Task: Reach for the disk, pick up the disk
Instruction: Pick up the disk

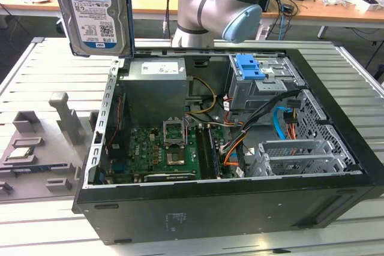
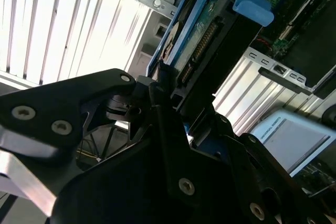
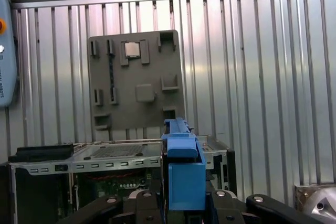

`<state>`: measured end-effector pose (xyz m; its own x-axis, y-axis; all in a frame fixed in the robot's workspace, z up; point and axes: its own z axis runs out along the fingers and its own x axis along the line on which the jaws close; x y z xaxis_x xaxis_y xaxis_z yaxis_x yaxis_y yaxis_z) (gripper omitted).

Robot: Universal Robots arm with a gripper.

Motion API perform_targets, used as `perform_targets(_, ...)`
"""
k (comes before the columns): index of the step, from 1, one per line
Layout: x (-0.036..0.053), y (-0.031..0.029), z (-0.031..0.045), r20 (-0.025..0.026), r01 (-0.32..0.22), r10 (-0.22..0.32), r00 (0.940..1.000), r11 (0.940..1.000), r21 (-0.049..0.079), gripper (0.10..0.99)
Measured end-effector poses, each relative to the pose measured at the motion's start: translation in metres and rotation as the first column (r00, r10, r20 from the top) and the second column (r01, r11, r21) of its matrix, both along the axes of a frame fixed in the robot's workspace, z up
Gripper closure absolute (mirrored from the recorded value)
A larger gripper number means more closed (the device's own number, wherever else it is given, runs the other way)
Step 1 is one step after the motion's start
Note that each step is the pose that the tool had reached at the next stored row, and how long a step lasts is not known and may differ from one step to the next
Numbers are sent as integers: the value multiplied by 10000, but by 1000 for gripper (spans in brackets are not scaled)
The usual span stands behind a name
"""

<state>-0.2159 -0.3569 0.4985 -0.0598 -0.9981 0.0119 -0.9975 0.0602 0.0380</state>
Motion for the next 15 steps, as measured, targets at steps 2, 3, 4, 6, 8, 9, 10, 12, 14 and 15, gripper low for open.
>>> perform_targets(2, 18, 0, -24, 0, 0, 0, 10000, 10000, -3, 718)
perform_targets(3, 19, 0, -32, 1, 1, -1, 10000, 10000, -2, 718)
perform_targets(4, 21, 0, -41, 0, -6, 6, 10000, 10000, -3, 718)
perform_targets(6, 23, -1, -45, -2, -476, 476, 9989, 9989, -3, 718)
perform_targets(8, 23, 0, -47, -1, -924, 924, 9957, 9957, -3, 718)
perform_targets(9, 29, 1, -47, -2, -1057, 1057, 9944, 9944, -3, 718)
perform_targets(10, 30, 1, -47, -3, -1057, 1057, 9944, 9944, -3, 718)
perform_targets(12, 30, 0, -47, -2, -1058, 1058, 9944, 9944, -3, 718)
perform_targets(14, 31, 0, -47, -2, -1059, 1059, 9944, 9944, -3, 718)
perform_targets(15, 44, 0, -48, -1, -1062, 1062, 9943, 9943, -3, 718)
